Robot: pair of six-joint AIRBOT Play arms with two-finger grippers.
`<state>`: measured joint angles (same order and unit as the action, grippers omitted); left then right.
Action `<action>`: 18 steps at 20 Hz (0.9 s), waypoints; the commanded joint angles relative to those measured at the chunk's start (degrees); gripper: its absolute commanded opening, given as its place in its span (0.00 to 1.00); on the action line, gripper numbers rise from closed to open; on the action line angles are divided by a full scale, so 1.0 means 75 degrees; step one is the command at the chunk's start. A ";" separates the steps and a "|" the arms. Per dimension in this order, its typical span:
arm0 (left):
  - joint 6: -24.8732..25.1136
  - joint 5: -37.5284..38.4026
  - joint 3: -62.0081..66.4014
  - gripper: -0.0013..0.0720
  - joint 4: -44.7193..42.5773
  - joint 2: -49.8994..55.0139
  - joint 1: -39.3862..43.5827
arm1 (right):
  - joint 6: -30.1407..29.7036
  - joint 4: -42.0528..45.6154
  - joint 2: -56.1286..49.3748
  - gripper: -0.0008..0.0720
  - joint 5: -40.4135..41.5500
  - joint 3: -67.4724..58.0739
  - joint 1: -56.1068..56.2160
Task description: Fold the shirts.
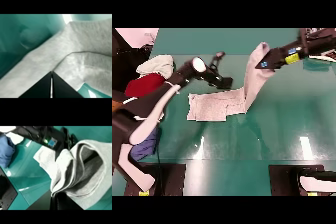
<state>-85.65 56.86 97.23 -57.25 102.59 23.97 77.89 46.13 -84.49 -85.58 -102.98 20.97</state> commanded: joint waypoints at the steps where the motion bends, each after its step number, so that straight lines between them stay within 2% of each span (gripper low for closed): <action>1: 0.0052 0.0664 0.0003 0.05 -0.1078 -0.1008 -0.1005 | -0.0192 -0.0023 -0.0434 0.03 0.0647 -0.0017 0.1040; 5: 0.0082 0.1061 0.0003 0.05 -0.1629 -0.2113 -0.2127 | -0.0574 -0.0277 -0.1416 0.03 0.2192 -0.0023 0.2801; 7: 0.0082 0.1207 0.0003 0.05 -0.1746 -0.2530 -0.2547 | -0.1443 -0.0714 -0.1941 0.04 0.3144 -0.0023 0.3462; 8: 0.0082 0.1288 0.0003 0.05 -0.1746 -0.2704 -0.2719 | -0.1862 -0.0828 -0.2148 0.16 0.3491 -0.0026 0.3689; 9: 0.0082 0.1361 0.0000 0.05 -0.1746 -0.2818 -0.2844 | -0.1894 -0.0807 -0.2311 0.57 0.3768 -0.0023 0.3867; 10: 0.0082 0.1440 0.0003 0.05 -0.1746 -0.2926 -0.2943 | -0.1891 -0.0813 -0.2401 0.68 0.3768 -0.0026 0.3943; 11: 0.0087 0.1507 0.0003 0.05 -0.1749 -0.2993 -0.2996 | -0.1888 -0.0740 -0.2413 0.63 0.3532 -0.0023 0.3923; 12: 0.0149 0.1556 0.0003 0.05 -0.1772 -0.3040 -0.3028 | -0.1883 -0.0621 -0.2366 0.53 0.3153 -0.0023 0.3797; 13: 0.0280 0.1644 0.0003 0.05 -0.1757 -0.3051 -0.3028 | -0.1821 -0.0303 -0.2261 0.51 0.2594 -0.0023 0.3564; 16: 0.0280 0.1993 -0.0023 0.05 -0.1757 -0.3042 -0.3028 | -0.1384 0.0632 -0.1775 0.51 0.0912 0.0312 0.2465; 18: 0.0280 0.2034 -0.0023 0.05 -0.1743 -0.3042 -0.3028 | -0.1320 0.0670 -0.1224 0.51 0.0796 0.1259 0.1486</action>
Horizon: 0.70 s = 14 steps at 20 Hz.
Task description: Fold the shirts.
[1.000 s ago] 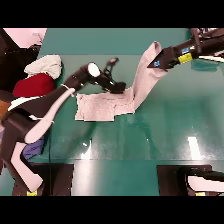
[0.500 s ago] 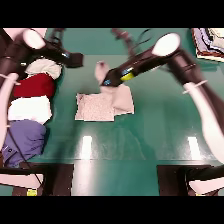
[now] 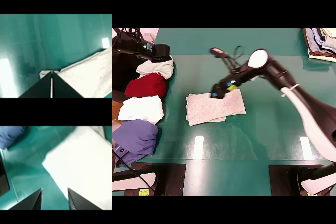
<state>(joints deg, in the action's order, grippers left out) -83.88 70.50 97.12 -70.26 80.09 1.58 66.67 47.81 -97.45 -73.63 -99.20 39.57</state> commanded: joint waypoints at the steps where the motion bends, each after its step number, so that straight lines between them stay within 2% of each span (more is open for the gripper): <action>1: 0.0041 0.0216 -0.0006 0.05 -0.0003 -0.0044 -0.0044 | 0.0192 0.0440 0.0772 0.51 -0.0705 0.1300 -0.1501; 2: 0.0041 0.0201 -0.0009 0.05 0.0012 -0.0044 -0.0044 | 0.0195 0.0434 0.1011 0.52 -0.0495 0.1862 -0.1999; 3: 0.0041 0.0201 -0.0009 0.05 0.0052 -0.0044 -0.0044 | 0.0192 0.0420 0.1212 0.59 -0.0169 0.2465 -0.2518; 4: 0.0044 0.0195 -0.0009 0.05 0.0102 -0.0044 -0.0041 | 0.0195 0.0344 0.1297 0.87 0.0140 0.2978 -0.2975; 5: 0.0044 0.0184 -0.0009 0.05 0.0154 -0.0035 -0.0041 | 0.0192 0.0259 0.1253 0.98 0.0268 0.3319 -0.3331; 9: 0.0044 0.0000 -0.0009 0.05 0.0227 -0.0029 -0.0044 | 0.0172 -0.0781 0.0236 0.97 0.0227 0.3704 -0.3791; 14: 0.0245 -0.0017 -0.0009 0.05 0.0224 -0.0029 -0.0044 | 0.0149 -0.1684 -0.1338 0.97 -0.0117 0.2527 -0.2769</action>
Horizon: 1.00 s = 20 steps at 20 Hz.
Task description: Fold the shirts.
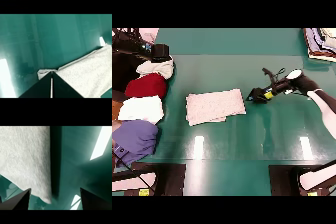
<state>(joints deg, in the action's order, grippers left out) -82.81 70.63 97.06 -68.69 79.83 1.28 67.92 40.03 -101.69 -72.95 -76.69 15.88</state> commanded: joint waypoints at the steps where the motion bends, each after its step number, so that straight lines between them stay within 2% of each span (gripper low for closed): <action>1: 0.0102 -0.0006 0.0000 0.05 0.0015 0.0006 -0.0003 | -0.0017 -0.0819 -0.1014 0.97 -0.0254 -0.0755 0.0595; 2: 0.0102 0.0015 0.0000 0.05 0.0015 0.0006 -0.0003 | -0.0015 -0.0880 -0.1241 0.96 -0.0300 -0.1052 0.0799; 4: 0.0102 0.0017 0.0000 0.05 0.0015 0.0006 -0.0003 | -0.0015 -0.1003 -0.1559 0.75 -0.0373 -0.1498 0.1113; 5: 0.0099 0.0017 0.0000 0.05 0.0023 0.0006 -0.0003 | -0.0015 -0.0997 -0.1664 0.72 -0.0388 -0.1649 0.1233; 7: 0.0099 0.0017 0.0000 0.05 0.0096 0.0006 -0.0003 | -0.0035 -0.0994 -0.1725 0.42 -0.0291 -0.1801 0.1419; 8: 0.0099 0.0015 0.0000 0.05 0.0122 0.0006 -0.0003 | -0.0076 -0.0997 -0.1725 0.30 -0.0207 -0.1859 0.1454; 9: 0.0099 0.0012 0.0000 0.05 0.0149 0.0006 -0.0003 | -0.0149 -0.0997 -0.1725 0.11 -0.0210 -0.1929 0.1486; 10: 0.0099 0.0015 0.0000 0.05 0.0219 0.0006 -0.0003 | -0.0213 -0.0979 -0.1714 0.03 -0.0233 -0.2011 0.1475; 15: 0.0102 0.0096 0.0000 0.05 0.0303 0.0006 0.0306 | -0.0201 -0.0915 -0.0799 0.03 -0.0242 -0.1874 0.0758; 20: 0.0099 -0.0233 0.0000 0.05 0.0306 0.0006 0.1032 | -0.0207 -0.0615 0.1448 0.03 0.0015 -0.0175 -0.1463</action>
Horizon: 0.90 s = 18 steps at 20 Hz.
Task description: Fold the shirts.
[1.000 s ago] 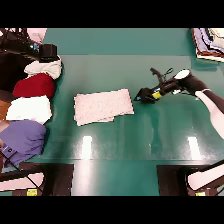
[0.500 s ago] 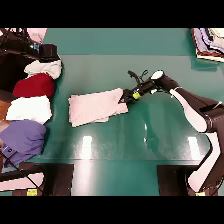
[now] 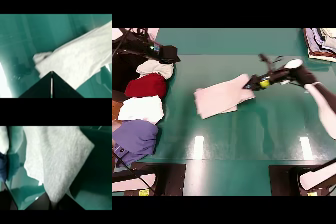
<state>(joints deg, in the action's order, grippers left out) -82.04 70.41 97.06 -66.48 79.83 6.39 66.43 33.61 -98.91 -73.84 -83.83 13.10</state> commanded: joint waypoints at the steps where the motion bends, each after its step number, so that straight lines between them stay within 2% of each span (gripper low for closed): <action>1: -0.0003 -0.0280 0.0000 0.05 0.0012 0.0006 0.0475 | 0.0003 0.0717 0.1585 0.03 0.0146 0.1139 -0.1690; 5: -0.0009 -0.0539 0.0000 0.05 0.0012 0.0006 0.0822 | 0.0303 0.2017 0.3115 0.03 0.0280 0.2226 -0.4328; 11: -0.0070 -0.0705 0.0000 0.05 0.0125 0.0006 0.0880 | 0.0854 0.2133 0.4345 0.03 0.1874 0.3730 -0.8154; 15: -0.0067 -0.0711 0.0000 0.05 0.0125 0.0006 0.0880 | 0.1343 0.2200 0.4826 0.03 0.2748 0.4555 -0.9463; 18: -0.0064 -0.0714 0.0000 0.05 0.0122 0.0006 0.0880 | 0.2148 0.3378 0.5024 0.03 0.2862 0.4811 -0.9602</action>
<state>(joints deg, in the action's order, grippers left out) -82.48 65.17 97.08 -65.58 79.83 12.97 77.14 52.31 -63.05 -55.22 -50.30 -55.53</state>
